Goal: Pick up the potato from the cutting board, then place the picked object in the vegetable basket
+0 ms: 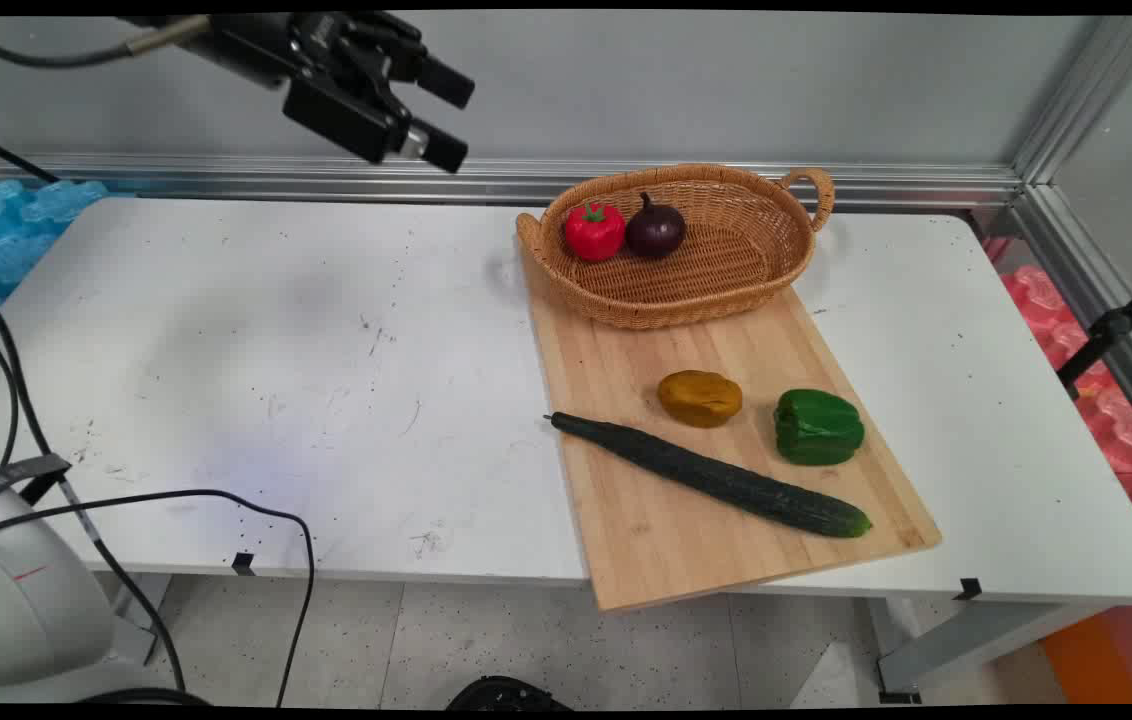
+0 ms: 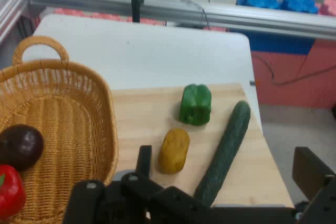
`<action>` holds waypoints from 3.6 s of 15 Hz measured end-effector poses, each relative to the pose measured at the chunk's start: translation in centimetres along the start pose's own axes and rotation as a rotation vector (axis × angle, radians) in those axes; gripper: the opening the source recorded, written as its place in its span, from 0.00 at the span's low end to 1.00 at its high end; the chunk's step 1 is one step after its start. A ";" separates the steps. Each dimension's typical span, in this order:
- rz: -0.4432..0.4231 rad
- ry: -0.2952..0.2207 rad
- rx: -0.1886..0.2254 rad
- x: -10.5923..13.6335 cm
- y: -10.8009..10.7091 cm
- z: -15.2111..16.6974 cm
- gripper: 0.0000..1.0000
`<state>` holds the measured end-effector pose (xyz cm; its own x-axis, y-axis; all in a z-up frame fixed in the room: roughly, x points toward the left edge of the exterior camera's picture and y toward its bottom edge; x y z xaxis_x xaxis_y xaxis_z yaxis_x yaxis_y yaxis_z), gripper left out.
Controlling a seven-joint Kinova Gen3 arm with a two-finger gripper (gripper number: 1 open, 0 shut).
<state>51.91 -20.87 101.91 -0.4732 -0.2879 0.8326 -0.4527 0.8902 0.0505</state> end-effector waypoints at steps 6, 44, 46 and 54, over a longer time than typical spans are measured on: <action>0.055 -0.105 -0.018 -0.2 -0.3 3.4 1.00; 0.277 -0.465 -0.096 -2.1 -2.9 39.1 0.00; 0.283 -0.472 -0.099 -2.1 -3.0 39.5 0.00; 0.295 -0.471 -0.101 -0.4 -3.7 38.3 0.00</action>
<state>24.81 -37.54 80.31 -0.8655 -0.1272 0.4845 -0.1861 0.9796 -0.0752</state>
